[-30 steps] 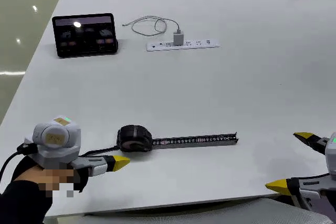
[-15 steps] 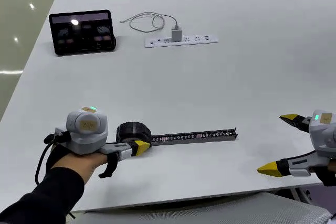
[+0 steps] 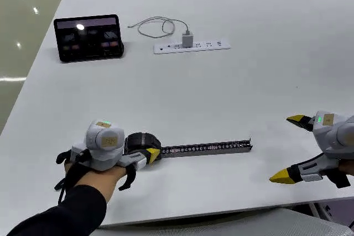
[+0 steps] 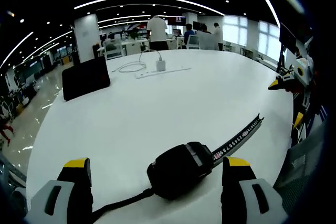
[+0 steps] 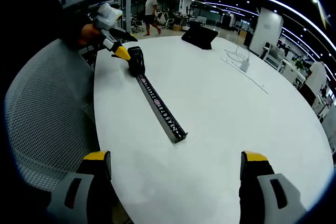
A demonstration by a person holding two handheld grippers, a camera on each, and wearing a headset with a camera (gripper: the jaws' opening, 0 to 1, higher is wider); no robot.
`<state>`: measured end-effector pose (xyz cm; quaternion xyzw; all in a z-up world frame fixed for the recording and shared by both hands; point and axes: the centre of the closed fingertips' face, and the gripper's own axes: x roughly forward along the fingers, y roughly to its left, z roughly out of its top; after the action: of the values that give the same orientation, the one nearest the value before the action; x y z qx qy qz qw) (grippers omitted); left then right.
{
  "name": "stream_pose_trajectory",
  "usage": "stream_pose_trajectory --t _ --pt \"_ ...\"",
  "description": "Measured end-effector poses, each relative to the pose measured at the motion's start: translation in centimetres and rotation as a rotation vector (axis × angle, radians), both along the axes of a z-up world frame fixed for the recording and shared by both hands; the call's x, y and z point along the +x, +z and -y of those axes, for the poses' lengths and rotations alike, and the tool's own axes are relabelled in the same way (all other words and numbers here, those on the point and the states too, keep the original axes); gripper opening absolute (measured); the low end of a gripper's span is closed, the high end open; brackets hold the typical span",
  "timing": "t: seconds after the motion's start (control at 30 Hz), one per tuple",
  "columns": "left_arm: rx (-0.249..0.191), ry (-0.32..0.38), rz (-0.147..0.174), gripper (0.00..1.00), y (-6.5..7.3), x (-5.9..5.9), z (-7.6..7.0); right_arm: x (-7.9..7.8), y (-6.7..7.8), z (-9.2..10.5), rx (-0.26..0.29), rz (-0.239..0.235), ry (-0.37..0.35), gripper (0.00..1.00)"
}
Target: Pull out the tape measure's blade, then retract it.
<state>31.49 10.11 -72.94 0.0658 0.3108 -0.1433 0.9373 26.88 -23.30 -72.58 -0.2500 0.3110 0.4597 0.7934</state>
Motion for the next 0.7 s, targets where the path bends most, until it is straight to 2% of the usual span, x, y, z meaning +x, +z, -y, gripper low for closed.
stream_pose_trajectory --t 0.03,0.1,0.17,0.2,0.23,0.27,0.3,0.37,0.5,0.6,0.63,0.7 --pt "0.002 0.000 0.001 1.00 -0.2 0.0 0.1 0.1 -0.1 -0.1 -0.010 0.004 0.010 0.97" --pt "-0.017 0.012 -0.020 1.00 -0.9 0.0 0.4 0.4 -0.5 0.0 -0.055 0.012 0.045 0.97" --pt "-0.034 0.026 -0.035 1.00 -1.4 -0.2 0.5 0.7 -0.6 -0.4 -0.055 0.003 0.055 0.96" --pt "-0.030 0.037 -0.027 1.00 -1.5 -0.1 0.5 0.9 -0.7 -0.6 -0.055 -0.006 0.063 0.96" --pt "-0.024 0.034 -0.005 1.00 -1.2 0.1 0.5 0.9 -0.7 -0.9 -0.053 -0.016 0.077 0.94" --pt "-0.005 0.029 0.034 1.00 -0.7 0.6 0.5 1.0 -0.7 -1.0 -0.057 -0.023 0.086 0.93" --pt "-0.001 0.033 0.046 1.00 -0.5 0.7 0.6 1.2 -0.8 -1.4 -0.058 -0.034 0.097 0.92" --pt "-0.040 0.032 0.045 1.00 -0.6 0.6 1.5 1.4 -1.1 -1.8 -0.062 -0.063 0.120 0.95" --pt "-0.033 -0.006 0.048 1.00 -1.0 0.4 3.0 2.0 -1.4 -2.6 -0.084 -0.081 0.162 0.97" --pt "-0.042 -0.012 0.045 1.00 -1.2 0.4 3.2 2.9 -1.3 -3.0 -0.110 -0.055 0.207 1.00" --pt "-0.045 -0.015 0.030 1.00 -1.5 0.3 3.4 2.9 -1.3 -3.2 -0.108 -0.064 0.214 1.00" --pt "-0.032 -0.030 0.022 1.00 -1.9 0.0 3.6 3.6 -1.5 -3.2 -0.133 -0.069 0.232 1.00"
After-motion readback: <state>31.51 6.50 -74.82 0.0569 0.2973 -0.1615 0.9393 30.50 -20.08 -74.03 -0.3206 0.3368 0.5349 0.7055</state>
